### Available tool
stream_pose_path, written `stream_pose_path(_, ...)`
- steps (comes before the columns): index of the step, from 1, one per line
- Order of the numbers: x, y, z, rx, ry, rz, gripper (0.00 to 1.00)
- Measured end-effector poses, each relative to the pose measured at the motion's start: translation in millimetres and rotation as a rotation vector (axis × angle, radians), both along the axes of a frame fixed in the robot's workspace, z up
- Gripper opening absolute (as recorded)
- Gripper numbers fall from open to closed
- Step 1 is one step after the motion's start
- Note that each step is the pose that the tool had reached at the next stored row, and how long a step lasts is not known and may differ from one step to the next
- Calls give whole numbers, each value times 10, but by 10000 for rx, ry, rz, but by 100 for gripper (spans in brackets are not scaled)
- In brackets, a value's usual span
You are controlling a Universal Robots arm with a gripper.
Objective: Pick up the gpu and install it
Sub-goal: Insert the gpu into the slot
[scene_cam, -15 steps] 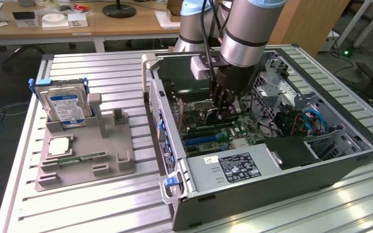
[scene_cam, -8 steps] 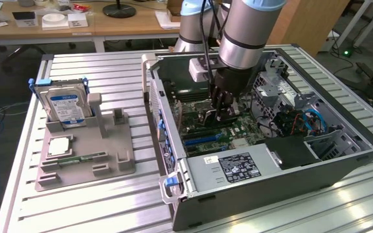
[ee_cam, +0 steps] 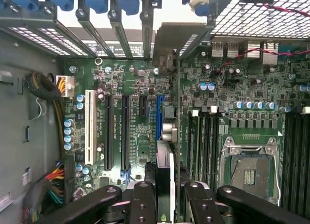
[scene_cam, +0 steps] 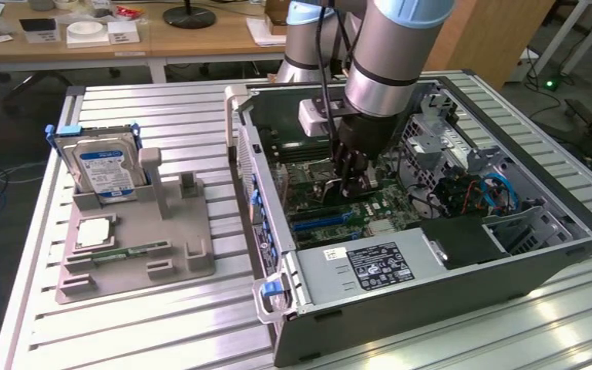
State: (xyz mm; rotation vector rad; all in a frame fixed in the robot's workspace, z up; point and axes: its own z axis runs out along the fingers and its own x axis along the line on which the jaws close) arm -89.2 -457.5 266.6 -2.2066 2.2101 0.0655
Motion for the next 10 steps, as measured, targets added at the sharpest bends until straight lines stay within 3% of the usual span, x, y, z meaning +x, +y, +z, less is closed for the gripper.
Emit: stream_pose_path(10,-27,-4,-44,0,8,0,27)
